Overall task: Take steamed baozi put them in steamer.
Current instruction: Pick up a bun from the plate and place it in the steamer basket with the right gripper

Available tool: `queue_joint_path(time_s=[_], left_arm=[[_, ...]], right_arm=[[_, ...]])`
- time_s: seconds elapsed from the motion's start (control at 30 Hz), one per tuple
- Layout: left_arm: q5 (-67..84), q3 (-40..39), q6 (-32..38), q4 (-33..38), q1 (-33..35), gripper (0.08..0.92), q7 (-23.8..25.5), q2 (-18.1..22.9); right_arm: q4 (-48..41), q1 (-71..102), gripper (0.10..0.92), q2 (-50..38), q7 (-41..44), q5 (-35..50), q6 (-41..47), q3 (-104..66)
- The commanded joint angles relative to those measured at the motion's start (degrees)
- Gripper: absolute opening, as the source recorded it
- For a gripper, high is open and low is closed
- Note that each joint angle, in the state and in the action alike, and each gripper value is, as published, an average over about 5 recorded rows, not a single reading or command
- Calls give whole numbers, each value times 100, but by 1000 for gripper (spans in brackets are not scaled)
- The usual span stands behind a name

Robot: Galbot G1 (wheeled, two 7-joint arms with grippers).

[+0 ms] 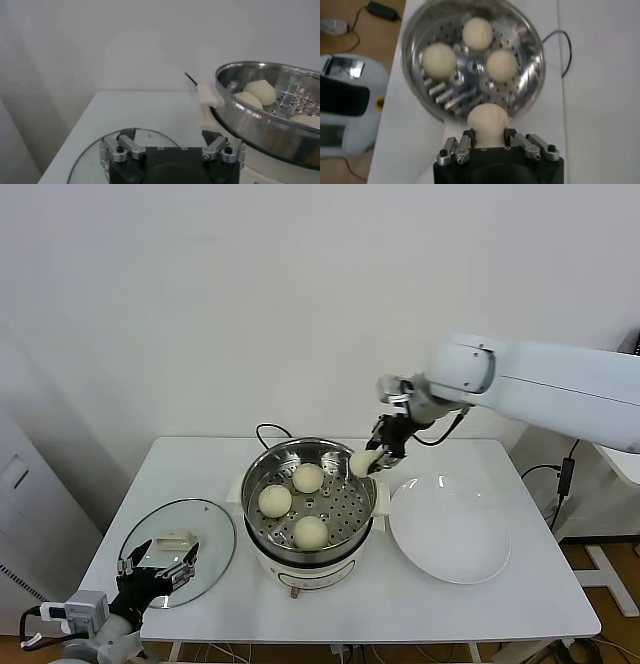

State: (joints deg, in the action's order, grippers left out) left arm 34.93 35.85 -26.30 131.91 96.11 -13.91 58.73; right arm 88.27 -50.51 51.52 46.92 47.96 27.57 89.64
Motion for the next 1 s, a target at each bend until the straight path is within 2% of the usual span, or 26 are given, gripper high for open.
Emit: queue_joint_path(time_s=[0.03, 0.33, 0.73, 1.0], left_arm=[[3, 7, -3, -6, 4, 823, -2, 0], [22, 23, -11, -41, -4, 823, -2, 18], [51, 25, -12, -80, -14, 823, 1, 9], [55, 17, -10, -111, -33, 823, 3, 18]], right_arm=[[126, 229, 378, 614, -1046, 680, 656, 149], [-187, 858, 376, 913, -1478, 701, 858, 46], [-450, 1378, 378, 975, -1585, 526, 868, -71], [-434, 1420, 445, 939, -1565, 454, 879, -87]])
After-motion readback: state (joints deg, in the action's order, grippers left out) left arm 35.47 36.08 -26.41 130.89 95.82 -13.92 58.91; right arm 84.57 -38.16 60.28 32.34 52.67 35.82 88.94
